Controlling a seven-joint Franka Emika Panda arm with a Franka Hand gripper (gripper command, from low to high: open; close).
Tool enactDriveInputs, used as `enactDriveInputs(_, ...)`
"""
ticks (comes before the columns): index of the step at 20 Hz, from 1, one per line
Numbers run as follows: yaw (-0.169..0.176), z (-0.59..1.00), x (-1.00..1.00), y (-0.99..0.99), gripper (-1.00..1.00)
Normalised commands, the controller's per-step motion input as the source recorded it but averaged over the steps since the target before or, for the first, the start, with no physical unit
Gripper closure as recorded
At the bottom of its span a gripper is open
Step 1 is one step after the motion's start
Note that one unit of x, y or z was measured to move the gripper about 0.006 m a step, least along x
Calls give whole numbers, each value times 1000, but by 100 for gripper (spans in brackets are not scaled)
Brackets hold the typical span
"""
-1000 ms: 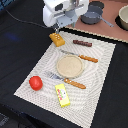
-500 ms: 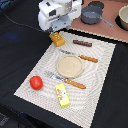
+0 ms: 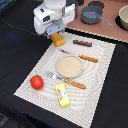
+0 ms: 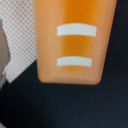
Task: Interact with the objects in diverse but meaningful ways.
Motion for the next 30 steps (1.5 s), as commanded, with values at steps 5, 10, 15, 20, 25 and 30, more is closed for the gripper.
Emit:
enactDriveInputs(5,-77,-174,-98,333,-100)
enactDriveInputs(10,-69,-202,-129,317,100)
enactDriveInputs(15,-66,-226,-161,318,100)
enactDriveInputs(20,-62,-253,-189,302,100)
enactDriveInputs(25,-56,-298,-232,235,100)
enactDriveInputs(30,-72,303,-230,293,100)
